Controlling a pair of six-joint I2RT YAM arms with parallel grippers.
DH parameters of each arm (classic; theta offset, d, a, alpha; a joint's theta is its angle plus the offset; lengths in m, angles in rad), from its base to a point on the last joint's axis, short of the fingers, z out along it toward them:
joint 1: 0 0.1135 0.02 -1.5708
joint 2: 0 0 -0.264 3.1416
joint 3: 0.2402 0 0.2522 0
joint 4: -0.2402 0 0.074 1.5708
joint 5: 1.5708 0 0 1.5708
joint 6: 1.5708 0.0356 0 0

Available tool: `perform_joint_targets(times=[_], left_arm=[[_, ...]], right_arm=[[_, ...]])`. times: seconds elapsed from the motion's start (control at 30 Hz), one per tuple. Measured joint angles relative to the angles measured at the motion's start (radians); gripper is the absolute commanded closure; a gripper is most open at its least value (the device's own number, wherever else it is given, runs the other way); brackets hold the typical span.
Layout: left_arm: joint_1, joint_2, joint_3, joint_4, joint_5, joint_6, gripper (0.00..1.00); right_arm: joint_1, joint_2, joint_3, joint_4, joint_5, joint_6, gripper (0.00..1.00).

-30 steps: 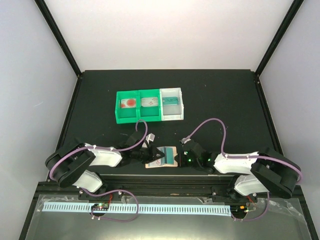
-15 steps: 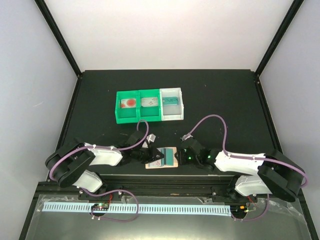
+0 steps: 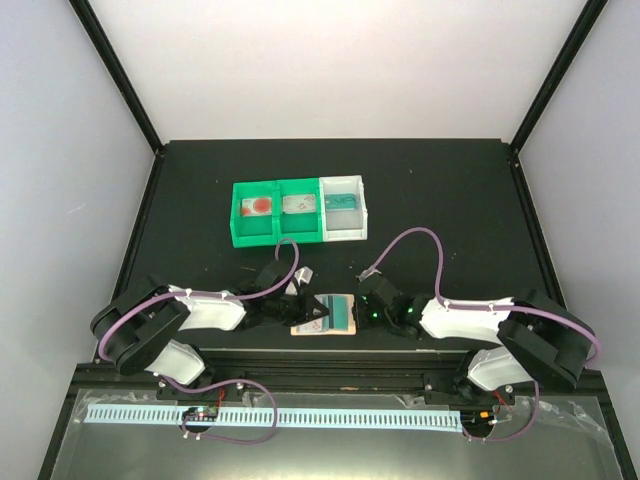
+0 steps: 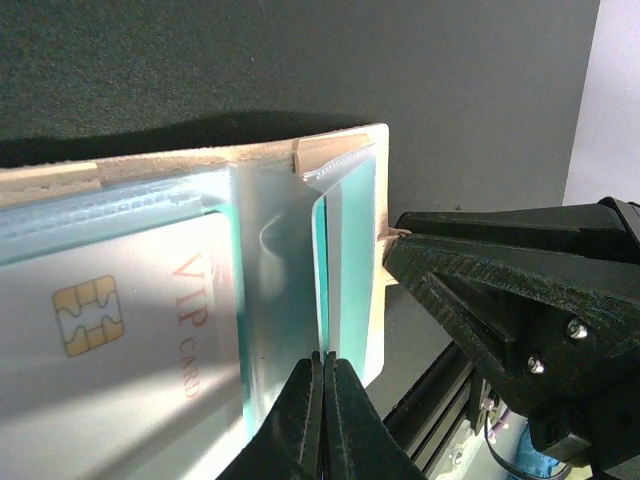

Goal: Take the credit cards out of the card holder

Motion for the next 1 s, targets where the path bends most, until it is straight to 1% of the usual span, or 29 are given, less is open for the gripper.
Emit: perform_joint_targets(times=[0.3,0.8,1.0], left_arm=[[0.010,-0.008,0.000,-0.031,-0.005,0.021,0.99],[0.034,-0.045,0.000,-0.108,-0.032,0.043,0.98],[0.046,-0.089,-0.004,-0.144,-0.042,0.050,0.98]], right_arm=[[0.000,0.001,-0.001,0.005,0.002,0.006,0.93],[-0.003,-0.014,-0.018,0.018,0.005,0.006,0.93],[-0.005,-0.019,-0.024,0.025,0.004,0.006,0.94]])
